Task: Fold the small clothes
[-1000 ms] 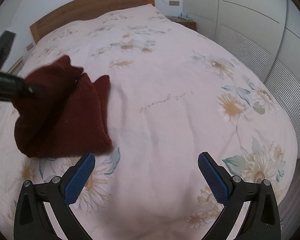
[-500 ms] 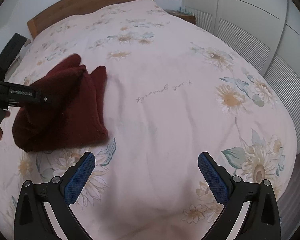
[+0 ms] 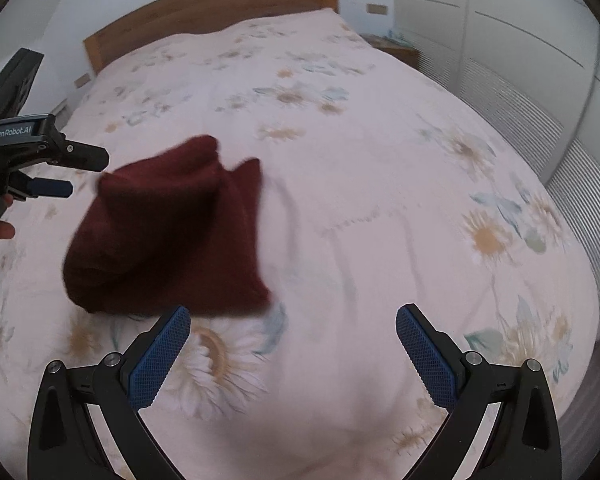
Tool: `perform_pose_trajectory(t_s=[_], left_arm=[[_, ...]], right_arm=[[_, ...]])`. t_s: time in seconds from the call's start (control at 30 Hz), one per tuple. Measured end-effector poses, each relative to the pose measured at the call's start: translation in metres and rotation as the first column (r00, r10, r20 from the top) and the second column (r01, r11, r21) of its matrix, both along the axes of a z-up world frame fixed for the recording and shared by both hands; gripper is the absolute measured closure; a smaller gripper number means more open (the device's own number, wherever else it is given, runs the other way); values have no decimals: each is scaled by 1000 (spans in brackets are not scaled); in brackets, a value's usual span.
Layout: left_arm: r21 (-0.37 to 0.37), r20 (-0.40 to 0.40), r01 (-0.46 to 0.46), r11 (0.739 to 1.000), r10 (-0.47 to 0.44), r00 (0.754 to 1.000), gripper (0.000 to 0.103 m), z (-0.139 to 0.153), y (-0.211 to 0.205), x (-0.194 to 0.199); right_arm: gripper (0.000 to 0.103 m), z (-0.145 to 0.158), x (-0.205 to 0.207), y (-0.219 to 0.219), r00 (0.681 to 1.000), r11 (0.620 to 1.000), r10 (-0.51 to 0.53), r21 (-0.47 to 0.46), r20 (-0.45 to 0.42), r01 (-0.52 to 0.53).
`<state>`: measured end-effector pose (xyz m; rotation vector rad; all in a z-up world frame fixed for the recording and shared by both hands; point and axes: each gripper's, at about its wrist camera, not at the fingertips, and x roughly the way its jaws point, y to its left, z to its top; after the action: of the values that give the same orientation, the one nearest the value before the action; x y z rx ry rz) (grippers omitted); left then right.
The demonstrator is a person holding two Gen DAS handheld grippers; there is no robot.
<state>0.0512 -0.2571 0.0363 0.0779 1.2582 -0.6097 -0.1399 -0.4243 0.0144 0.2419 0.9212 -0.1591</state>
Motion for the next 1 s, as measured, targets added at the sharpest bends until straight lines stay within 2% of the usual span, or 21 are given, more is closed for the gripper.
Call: perform_pose_trajectory(t_s=[0.13, 0.23, 0.4, 0.5, 0.53, 0.6, 0.67, 0.73, 0.77, 0.83, 0.9, 1.0], left_arm=[[-20, 33, -24, 1000, 25, 999, 1, 19, 26, 5], [-13, 39, -43, 999, 43, 998, 1, 23, 47, 6], [35, 67, -86, 996, 84, 994, 1, 17, 97, -2], [68, 85, -121, 990, 115, 990, 1, 9, 125, -12], [68, 91, -130, 989, 123, 988, 1, 6, 131, -16], [64, 88, -143, 988, 137, 987, 1, 1, 145, -23], [59, 76, -143, 988, 138, 987, 1, -3, 152, -29], [51, 60, -136, 989, 133, 989, 1, -6, 156, -33], [48, 56, -135, 990, 132, 990, 1, -7, 158, -35], [45, 61, -145, 988, 142, 988, 1, -9, 161, -36], [45, 49, -151, 988, 148, 988, 1, -13, 164, -36], [58, 49, -152, 987, 149, 988, 2, -17, 164, -35]], right_arm=[[0, 23, 26, 19, 997, 997, 70, -29, 26, -70], [0, 40, 52, 31, 993, 993, 113, -32, 37, -111], [0, 59, 112, 57, 980, 980, 199, 19, 1, -199], [2, 52, 152, 72, 969, 968, 239, 88, -64, -233], [5, 47, 161, 76, 965, 966, 247, 96, -90, -238], [26, 30, 181, 85, 952, 959, 268, 136, -148, -249], [37, 8, 193, 86, 940, 955, 266, 194, -212, -226], [38, -10, 196, 84, 934, 954, 253, 223, -254, -198], [42, -20, 195, 83, 930, 956, 246, 224, -273, -187], [66, -33, 189, 78, 923, 955, 246, 237, -297, -178], [77, -37, 180, 67, 929, 953, 238, 254, -285, -166], [80, -26, 165, 49, 955, 953, 205, 264, -216, -145]])
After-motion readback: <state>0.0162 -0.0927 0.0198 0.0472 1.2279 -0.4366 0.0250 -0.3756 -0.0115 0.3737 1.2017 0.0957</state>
